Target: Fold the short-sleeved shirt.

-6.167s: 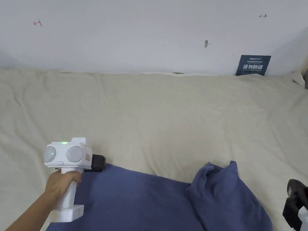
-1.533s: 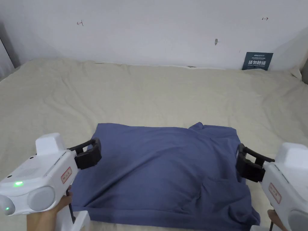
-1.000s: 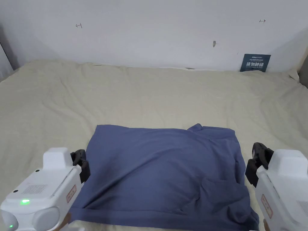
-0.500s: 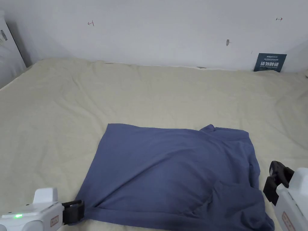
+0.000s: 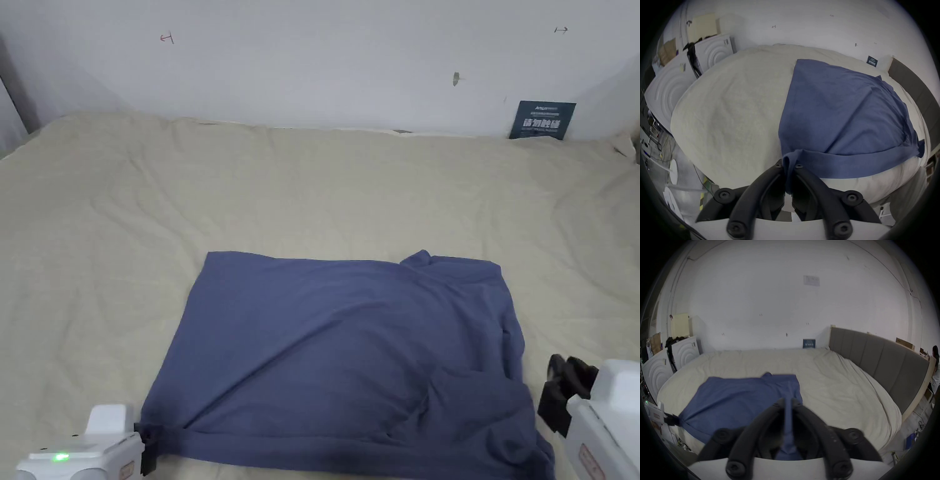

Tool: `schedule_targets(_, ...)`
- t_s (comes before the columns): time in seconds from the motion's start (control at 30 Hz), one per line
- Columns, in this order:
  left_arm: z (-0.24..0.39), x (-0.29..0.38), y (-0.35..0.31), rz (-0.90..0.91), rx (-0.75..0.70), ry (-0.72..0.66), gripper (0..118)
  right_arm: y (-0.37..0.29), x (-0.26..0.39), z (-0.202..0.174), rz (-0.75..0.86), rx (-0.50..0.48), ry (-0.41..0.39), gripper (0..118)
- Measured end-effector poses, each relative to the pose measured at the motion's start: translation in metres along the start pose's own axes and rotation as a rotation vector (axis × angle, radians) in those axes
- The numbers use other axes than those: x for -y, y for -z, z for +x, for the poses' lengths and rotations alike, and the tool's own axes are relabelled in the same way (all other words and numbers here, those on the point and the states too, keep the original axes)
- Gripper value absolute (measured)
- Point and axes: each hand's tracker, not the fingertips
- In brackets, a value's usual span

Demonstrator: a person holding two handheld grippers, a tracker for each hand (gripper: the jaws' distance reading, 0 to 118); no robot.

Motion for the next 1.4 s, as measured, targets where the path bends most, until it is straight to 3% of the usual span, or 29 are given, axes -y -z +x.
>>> schedule_targets(0.1,-0.003,-0.006,-0.012,0.027,0.021,-0.039,6,0.021,0.027,0.018,-0.165,0.011,0.048,98)
schedule_targets(0.13,-0.004,-0.008,-0.016,0.036,0.025,-0.046,6,0.029,0.039,0.025,-0.21,0.022,0.07,108)
schedule_targets(0.33,-0.006,-0.019,-0.028,0.063,0.038,-0.048,6,0.065,0.092,0.047,-0.45,0.053,0.119,110)
schedule_targets(0.4,-0.006,-0.02,-0.027,0.062,0.035,-0.04,6,0.074,0.105,0.048,-0.503,0.031,0.114,104)
schedule_targets(0.5,-0.005,-0.02,-0.025,0.06,0.035,-0.038,6,0.08,0.114,0.041,-0.525,-0.008,0.116,74)
schedule_targets(0.57,-0.005,-0.02,-0.024,0.056,0.034,-0.036,6,0.085,0.117,0.038,-0.526,-0.031,0.12,66)
schedule_targets(0.6,-0.005,-0.021,-0.023,0.054,0.031,-0.036,6,0.087,0.117,0.036,-0.519,-0.034,0.119,57)
schedule_targets(0.63,-0.005,-0.021,-0.023,0.053,0.031,-0.036,6,0.087,0.116,0.036,-0.51,-0.034,0.117,45)
schedule_targets(0.7,-0.006,-0.022,-0.023,0.051,0.03,-0.04,6,0.084,0.115,0.04,-0.476,-0.055,0.116,7)
schedule_targets(0.73,-0.007,-0.023,-0.024,0.054,0.031,-0.046,6,0.081,0.112,0.041,-0.448,-0.093,0.142,6)
schedule_targets(0.83,-0.009,-0.031,-0.029,0.069,0.038,-0.081,6,0.07,0.098,0.039,-0.402,-0.074,0.102,6)
schedule_targets(1.07,-0.01,-0.07,-0.02,0.122,0.042,-0.112,6,0.074,0.04,0.028,-0.283,-0.101,0.091,6)
schedule_targets(1.4,0.001,-0.148,0.048,0.138,0.029,-0.11,6,0.168,-0.009,0.012,-0.335,-0.048,0.078,6)
